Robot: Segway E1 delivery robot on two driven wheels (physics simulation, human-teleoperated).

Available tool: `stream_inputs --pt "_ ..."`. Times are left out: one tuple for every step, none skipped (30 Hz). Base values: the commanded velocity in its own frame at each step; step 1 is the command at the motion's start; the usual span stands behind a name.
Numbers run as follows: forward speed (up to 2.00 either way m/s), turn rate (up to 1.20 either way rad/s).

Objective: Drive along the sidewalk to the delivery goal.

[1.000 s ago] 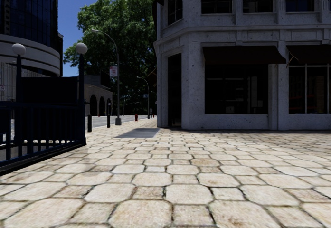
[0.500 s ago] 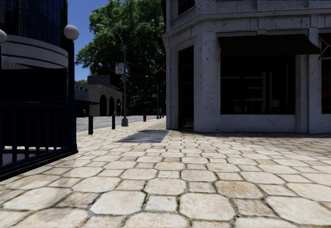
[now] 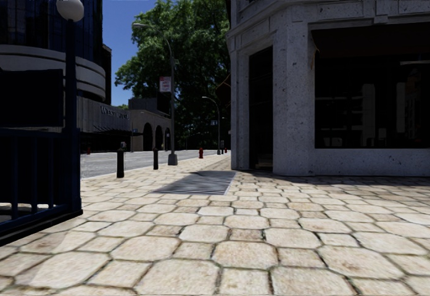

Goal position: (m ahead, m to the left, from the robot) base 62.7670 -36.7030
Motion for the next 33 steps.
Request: stream_inputs --pt "2.0 0.0" --pt "2.0 0.0" --pt "2.0 0.0" --pt "2.0 0.0" --pt "2.0 0.0" --pt "2.0 0.0" --pt "2.0 0.0" --pt "2.0 0.0" --pt "2.0 0.0" --pt "2.0 0.0" --pt "2.0 0.0" --pt "2.0 0.07" --pt "2.0 0.09" --pt "2.0 0.09" --pt "2.0 0.09" --pt "2.0 0.09" --pt "2.0 0.11" --pt "2.0 0.11" --pt "2.0 0.14" --pt "2.0 0.15" --pt "2.0 0.15" --pt "2.0 0.15" --pt "2.0 0.15" --pt "2.0 0.15" --pt "2.0 0.15" --pt "2.0 0.15" --pt "2.0 0.15" --pt "2.0 0.15" --pt "2.0 0.15" --pt "2.0 0.15" --pt "2.0 0.16" --pt "2.0 0.17" --pt "2.0 0.18"
